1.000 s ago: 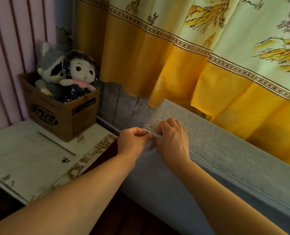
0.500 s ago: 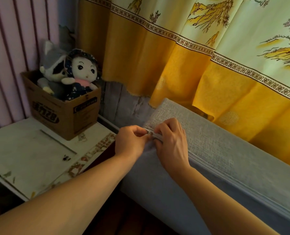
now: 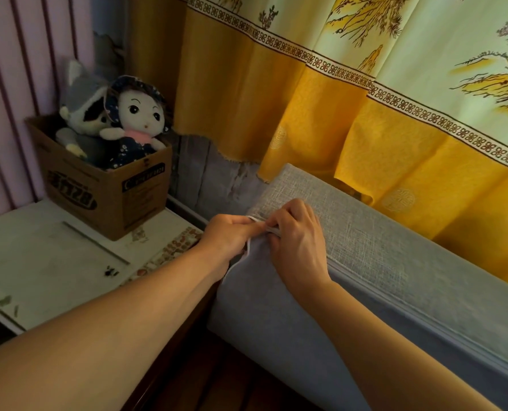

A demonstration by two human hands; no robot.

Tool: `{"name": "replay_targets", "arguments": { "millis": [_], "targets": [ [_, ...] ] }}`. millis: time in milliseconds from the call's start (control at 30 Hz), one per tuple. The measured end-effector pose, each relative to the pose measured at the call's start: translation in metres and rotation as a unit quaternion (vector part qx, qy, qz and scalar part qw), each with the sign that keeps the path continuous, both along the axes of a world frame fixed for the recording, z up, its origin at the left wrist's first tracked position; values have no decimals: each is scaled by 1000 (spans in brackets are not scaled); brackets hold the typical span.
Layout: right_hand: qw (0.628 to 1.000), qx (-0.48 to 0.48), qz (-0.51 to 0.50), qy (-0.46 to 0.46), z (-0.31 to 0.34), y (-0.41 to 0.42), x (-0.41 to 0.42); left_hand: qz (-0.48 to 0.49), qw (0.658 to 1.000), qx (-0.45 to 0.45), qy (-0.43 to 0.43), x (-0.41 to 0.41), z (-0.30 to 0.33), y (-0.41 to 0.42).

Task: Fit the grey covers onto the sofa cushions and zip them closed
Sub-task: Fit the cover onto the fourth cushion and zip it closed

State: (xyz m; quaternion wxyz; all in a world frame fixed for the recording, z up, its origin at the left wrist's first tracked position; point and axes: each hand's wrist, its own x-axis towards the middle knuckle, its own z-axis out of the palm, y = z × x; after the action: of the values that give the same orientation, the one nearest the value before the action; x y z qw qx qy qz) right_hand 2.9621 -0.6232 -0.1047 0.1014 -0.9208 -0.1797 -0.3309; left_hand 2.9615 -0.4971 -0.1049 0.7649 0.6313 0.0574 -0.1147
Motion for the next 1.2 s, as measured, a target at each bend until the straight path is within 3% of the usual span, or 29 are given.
{"name": "replay_targets", "arguments": {
  "millis": [300,500,733,1000,1200],
  "targets": [
    [999,-18,-32,9,4,7,-5,28,984,-112,138,4,-2,11],
    [998,-25,-50,19,2,8,-8,12,980,-128,151,8,-12,15],
    [987,-148,-65,-20,9,20,-5,-3,972,-165,166,12,-12,9],
    [990,-95,-69,72,9,18,3,-19,951,-206,230,16,-37,13],
    [991,-67,-85,74,8,20,-1,8,950,-180,256,19,-64,12]
  ]
}}
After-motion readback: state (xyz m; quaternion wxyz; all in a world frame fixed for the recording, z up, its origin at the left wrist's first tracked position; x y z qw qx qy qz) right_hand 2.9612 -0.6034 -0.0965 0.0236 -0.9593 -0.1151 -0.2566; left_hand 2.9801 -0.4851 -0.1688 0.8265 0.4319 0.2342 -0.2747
